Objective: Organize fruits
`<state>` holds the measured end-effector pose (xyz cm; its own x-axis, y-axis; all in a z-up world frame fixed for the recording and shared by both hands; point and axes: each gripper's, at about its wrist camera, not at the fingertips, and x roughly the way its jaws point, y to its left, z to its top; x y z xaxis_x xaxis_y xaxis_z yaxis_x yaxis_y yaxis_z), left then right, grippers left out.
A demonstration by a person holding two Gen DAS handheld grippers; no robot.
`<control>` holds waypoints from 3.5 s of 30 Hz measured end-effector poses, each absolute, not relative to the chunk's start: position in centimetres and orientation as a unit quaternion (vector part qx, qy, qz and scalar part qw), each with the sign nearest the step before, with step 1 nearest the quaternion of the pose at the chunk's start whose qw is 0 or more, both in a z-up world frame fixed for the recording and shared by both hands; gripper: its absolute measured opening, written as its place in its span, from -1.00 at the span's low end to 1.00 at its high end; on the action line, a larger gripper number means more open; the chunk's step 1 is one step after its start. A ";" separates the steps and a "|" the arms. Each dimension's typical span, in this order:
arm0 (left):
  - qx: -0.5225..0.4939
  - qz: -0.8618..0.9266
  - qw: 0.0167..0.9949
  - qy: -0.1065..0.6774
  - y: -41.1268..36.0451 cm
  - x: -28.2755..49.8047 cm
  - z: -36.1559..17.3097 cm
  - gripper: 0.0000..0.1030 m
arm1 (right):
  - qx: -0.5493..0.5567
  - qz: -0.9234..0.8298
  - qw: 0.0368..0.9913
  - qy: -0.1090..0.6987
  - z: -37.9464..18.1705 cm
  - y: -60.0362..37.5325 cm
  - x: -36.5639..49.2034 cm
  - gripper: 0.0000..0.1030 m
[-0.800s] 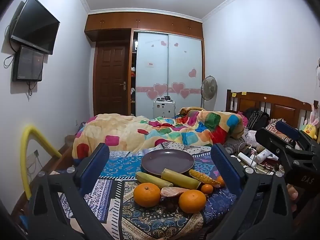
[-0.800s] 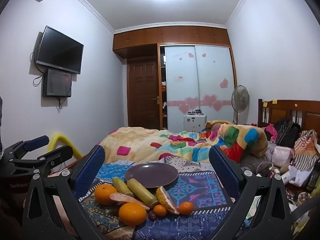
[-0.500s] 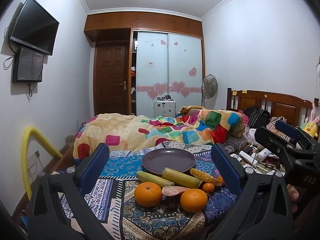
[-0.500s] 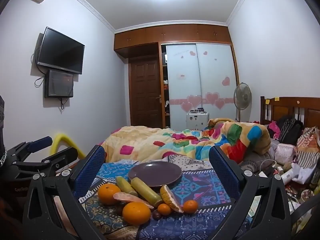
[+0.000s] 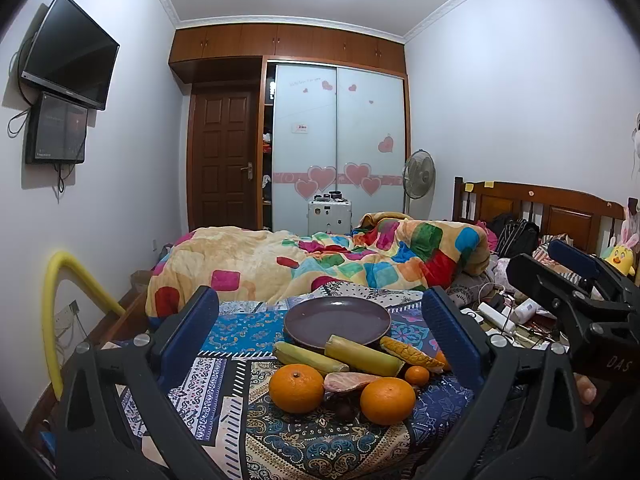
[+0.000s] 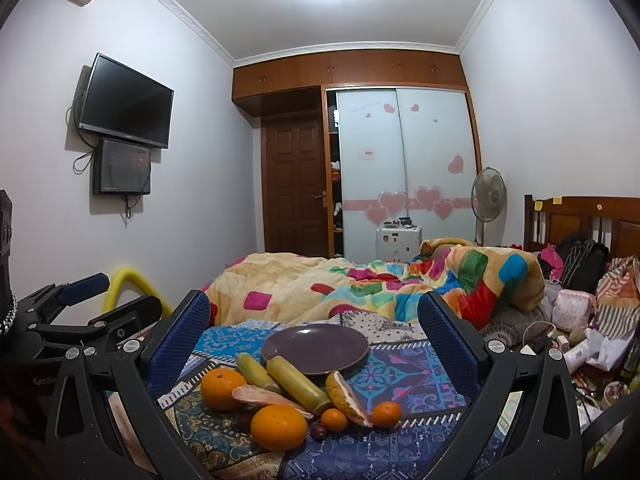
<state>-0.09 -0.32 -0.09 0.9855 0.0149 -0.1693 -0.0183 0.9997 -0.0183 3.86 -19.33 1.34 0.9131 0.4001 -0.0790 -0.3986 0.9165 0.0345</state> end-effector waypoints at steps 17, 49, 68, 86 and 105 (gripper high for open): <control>-0.002 0.013 0.996 0.083 -0.2 0.0 -0.3 1.00 | 0.012 0.201 0.979 0.039 1.7 -19.9 3.9 1.00; -0.005 0.008 0.997 0.078 -0.4 -0.3 -0.2 1.00 | 0.010 0.206 0.978 0.035 2.1 -19.5 3.2 1.00; -0.009 0.007 0.995 0.101 0.2 0.9 -1.0 1.00 | 0.008 0.195 0.979 0.060 1.3 -19.7 4.6 1.00; -0.033 -0.004 0.956 0.292 5.0 9.3 -8.9 0.66 | -0.083 0.154 0.959 0.222 -6.1 -22.3 11.9 0.81; -0.048 -0.059 0.927 0.367 4.9 13.5 -13.4 0.49 | -0.038 0.207 0.924 0.318 -9.3 -23.6 16.2 0.23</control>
<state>13.48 4.87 -13.35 0.7235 -0.1451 -0.6749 0.0740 0.9883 -0.1332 16.22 -23.60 -9.31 0.7121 0.3590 -0.6033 -0.4075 0.9112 0.0612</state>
